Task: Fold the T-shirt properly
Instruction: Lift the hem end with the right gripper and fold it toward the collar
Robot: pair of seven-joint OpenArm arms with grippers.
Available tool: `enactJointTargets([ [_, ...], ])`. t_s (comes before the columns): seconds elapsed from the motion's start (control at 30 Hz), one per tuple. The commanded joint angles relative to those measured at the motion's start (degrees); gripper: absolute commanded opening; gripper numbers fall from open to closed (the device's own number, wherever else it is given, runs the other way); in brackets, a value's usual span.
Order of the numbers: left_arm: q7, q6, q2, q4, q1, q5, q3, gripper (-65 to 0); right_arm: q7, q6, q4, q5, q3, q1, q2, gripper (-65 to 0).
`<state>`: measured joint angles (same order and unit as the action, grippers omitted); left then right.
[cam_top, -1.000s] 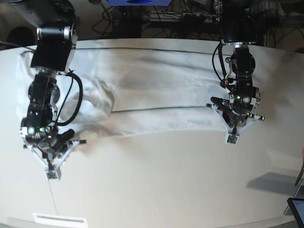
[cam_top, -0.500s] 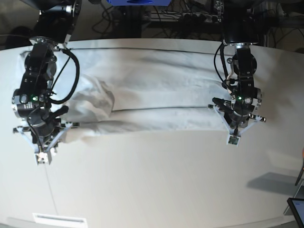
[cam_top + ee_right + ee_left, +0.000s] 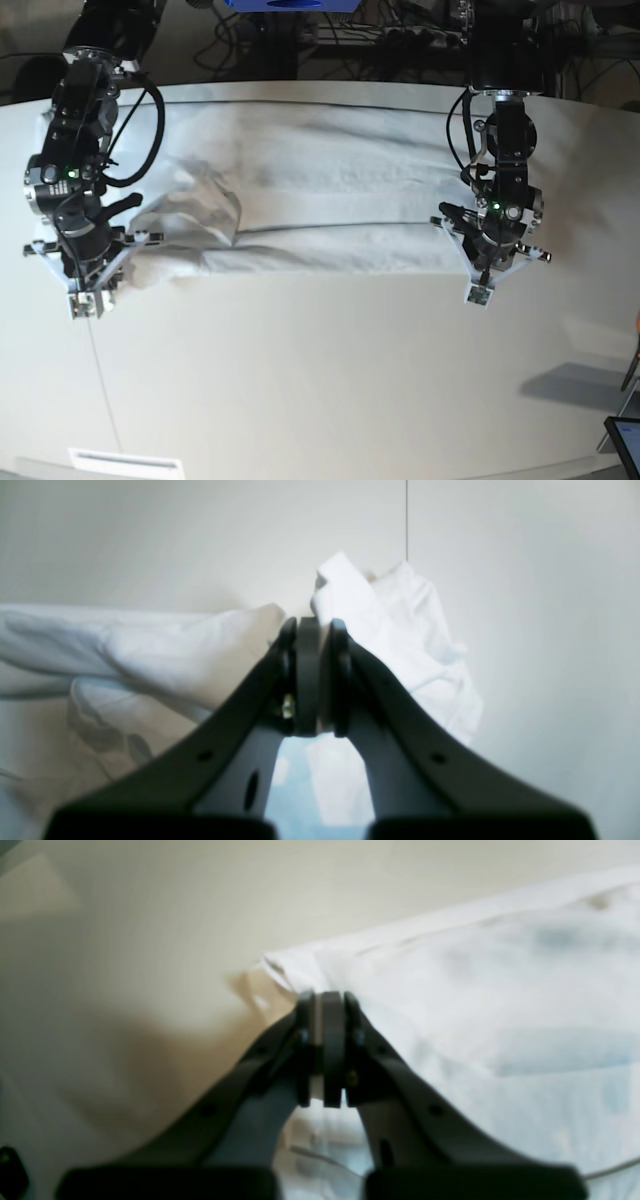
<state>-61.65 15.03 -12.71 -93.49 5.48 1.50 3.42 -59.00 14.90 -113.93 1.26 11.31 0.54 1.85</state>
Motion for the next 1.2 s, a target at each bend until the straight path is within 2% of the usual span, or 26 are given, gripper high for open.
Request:
enactJointTargets([
  [0.0, 0.77, -0.21, -0.35, -1.06, 1.34, 0.48, -0.12, -65.0, 0.85, -0.17, -1.19, -0.16, 0.69, -0.05, -0.04, -64.9],
  [0.27, 0.77, -0.21, -0.70, -0.79, 1.16, 0.48, -0.12, -65.0, 1.38, -0.61, -1.19, -0.16, 1.39, 4.08, -0.22, -65.0],
  [0.47, 0.77, -0.21, -2.28, -0.62, 0.72, 0.48, 2.43, -65.0, 1.38, -0.26, -1.72, -0.16, 9.39, 6.01, -3.74, -65.0],
  [0.63, 0.77, -0.21, -2.28, -0.62, 0.99, 0.48, 2.51, -65.0, 1.38, -0.08, -1.72, -0.16, 10.80, 8.65, -3.91, -65.0],
  [0.7, 0.77, -0.21, -2.19, -0.62, 1.25, 0.48, 2.51, -65.0, 1.20, 1.32, -1.72, -0.16, 10.80, 9.79, -4.18, -65.0],
  [0.8, 0.77, -0.21, -2.19, -0.62, 1.34, 0.48, 2.51, -65.0, 0.85, 3.79, -1.72, -0.16, 11.33, 11.38, -6.81, -65.0],
  [0.87, 0.77, -0.21, -2.10, -0.62, 1.34, 0.48, 2.51, -65.0, 0.85, 5.02, -1.72, -0.16, 11.15, 12.26, -7.17, -65.0],
  [1.0, 0.77, -0.21, -1.93, -0.53, 1.34, 0.48, 3.39, -65.0, 0.76, 5.46, -1.72, 0.02, 10.97, 12.78, -7.78, -65.0],
  [1.07, 0.77, -0.30, -2.02, -0.53, 1.07, 0.48, 5.06, -65.0, 0.76, 5.46, -1.89, 2.66, 11.15, 12.96, -7.78, -65.0],
  [1.17, 0.86, -0.39, -2.02, -0.53, 0.81, 0.48, 6.21, -65.0, -0.82, 5.10, -1.98, 9.86, 12.12, 14.01, -7.52, -65.0],
])
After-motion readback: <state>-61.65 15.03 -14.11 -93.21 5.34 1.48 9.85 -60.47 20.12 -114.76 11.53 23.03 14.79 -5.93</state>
